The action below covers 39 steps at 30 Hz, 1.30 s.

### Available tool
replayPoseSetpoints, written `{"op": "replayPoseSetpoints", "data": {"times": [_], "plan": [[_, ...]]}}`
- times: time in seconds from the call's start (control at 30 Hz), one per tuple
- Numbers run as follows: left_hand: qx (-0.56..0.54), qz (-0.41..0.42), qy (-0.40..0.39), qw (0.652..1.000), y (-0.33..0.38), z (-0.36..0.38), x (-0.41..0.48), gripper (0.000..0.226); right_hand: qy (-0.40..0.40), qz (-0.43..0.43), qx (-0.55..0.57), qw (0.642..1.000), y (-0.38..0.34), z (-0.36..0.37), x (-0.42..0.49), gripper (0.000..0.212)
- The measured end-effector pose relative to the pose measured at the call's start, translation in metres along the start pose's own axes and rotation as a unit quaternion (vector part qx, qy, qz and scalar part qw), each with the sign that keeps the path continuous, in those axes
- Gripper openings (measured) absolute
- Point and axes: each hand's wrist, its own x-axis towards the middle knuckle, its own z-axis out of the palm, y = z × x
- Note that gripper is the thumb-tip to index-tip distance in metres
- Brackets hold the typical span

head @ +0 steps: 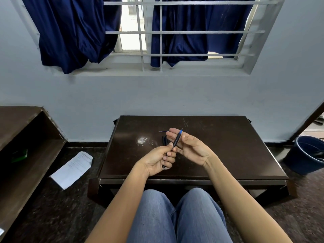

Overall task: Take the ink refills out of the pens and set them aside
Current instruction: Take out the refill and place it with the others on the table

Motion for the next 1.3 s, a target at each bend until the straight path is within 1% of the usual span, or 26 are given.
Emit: {"op": "replayPoseSetpoints", "data": {"times": [0.03,0.07,0.1,0.17,0.23,0.33,0.4,0.43,0.47,0.53,0.6,0.67,0.73,0.8,0.87,0.93,1.0,1.03,1.07,1.1,1.13,1.17,1.2,1.23,1.27,1.3], "plan": [[-0.013,-0.014,-0.017,1.0,0.0,-0.001,-0.001,0.032,-0.024,0.006,0.005,1.0,-0.001,0.001,-0.001,0.066],[-0.028,-0.026,-0.037,0.999,0.001,-0.001,-0.001,0.032,-0.044,0.011,0.011,0.999,-0.002,0.002,-0.001,0.072],[-0.042,-0.036,-0.057,0.997,0.001,-0.002,-0.002,0.033,-0.058,0.012,0.011,0.998,-0.004,0.004,-0.002,0.073],[-0.055,-0.039,-0.083,0.994,0.001,-0.003,-0.001,0.034,-0.054,0.006,-0.005,0.999,-0.005,0.006,-0.001,0.063],[-0.042,-0.022,-0.08,0.996,0.0,-0.003,-0.001,0.035,-0.029,-0.008,-0.039,0.999,-0.006,0.006,0.0,0.048],[0.001,0.022,-0.042,0.999,-0.001,-0.001,0.001,0.032,0.018,-0.018,-0.061,0.998,-0.006,0.008,0.002,0.035],[0.049,0.05,-0.003,0.998,-0.002,0.0,0.003,0.031,0.063,-0.032,-0.075,0.995,-0.004,0.009,0.003,0.012],[0.077,0.063,0.018,0.995,-0.002,0.001,0.004,0.031,0.086,-0.036,-0.085,0.992,-0.001,0.009,0.004,0.01],[0.106,0.075,0.042,0.991,-0.003,0.002,0.006,0.031,0.105,-0.036,-0.093,0.989,0.001,0.009,0.006,0.017],[0.18,0.095,0.096,0.974,-0.004,0.004,0.011,0.033,0.138,-0.036,-0.099,0.985,0.005,0.01,0.009,0.023],[0.289,0.113,0.158,0.937,-0.006,0.004,0.016,0.035,0.179,-0.042,-0.094,0.979,0.011,0.011,0.014,0.024],[0.401,0.135,0.221,0.878,-0.009,0.002,0.024,0.037,0.225,-0.047,-0.081,0.97,0.017,0.012,0.02,0.023],[0.5,0.144,0.277,0.808,-0.012,0.0,0.031,0.036,0.274,-0.045,-0.063,0.959,0.023,0.013,0.026,0.022],[0.588,0.14,0.328,0.726,-0.015,-0.002,0.039,0.032,0.333,-0.029,-0.039,0.942,0.028,0.012,0.034,0.023],[0.648,0.148,0.358,0.656,-0.02,-0.005,0.046,0.029,0.39,-0.012,-0.017,0.92,0.034,0.011,0.042,0.024],[0.682,0.166,0.37,0.608,-0.025,-0.011,0.053,0.026,0.428,-0.003,0.0,0.904,0.042,0.006,0.053,0.025],[0.7,0.179,0.371,0.583,-0.03,-0.021,0.061,0.026,0.435,0.015,0.0,0.9,0.048,0.0,0.06,0.026],[0.698,0.18,0.37,0.587,-0.032,-0.027,0.064,0.026,0.424,0.03,-0.014,0.905,0.049,-0.005,0.062,0.026],[0.687,0.178,0.367,0.602,-0.034,-0.033,0.068,0.027,0.393,0.053,-0.037,0.917,0.049,-0.011,0.064,0.026],[0.67,0.173,0.361,0.625,-0.036,-0.04,0.071,0.028,0.347,0.077,-0.052,0.933,0.048,-0.018,0.065,0.027],[0.647,0.161,0.351,0.657,-0.037,-0.047,0.074,0.029,0.3,0.095,-0.053,0.948,0.047,-0.028,0.067,0.029],[0.613,0.143,0.342,0.697,-0.038,-0.054,0.077,0.03,0.267,0.109,-0.043,0.957,0.048,-0.038,0.07,0.032],[0.566,0.123,0.339,0.741,-0.038,-0.06,0.079,0.032,0.259,0.125,-0.05,0.957,0.05,-0.051,0.073,0.035],[0.513,0.105,0.342,0.78,-0.037,-0.066,0.081,0.032,0.269,0.141,-0.1,0.948,0.054,-0.063,0.078,0.038],[0.47,0.092,0.347,0.806,-0.037,-0.072,0.083,0.033,0.288,0.157,-0.198,0.924,0.06,-0.076,0.081,0.04],[0.443,0.083,0.353,0.82,-0.037,-0.078,0.084,0.033,0.309,0.169,-0.325,0.878,0.065,-0.087,0.083,0.043]]}}
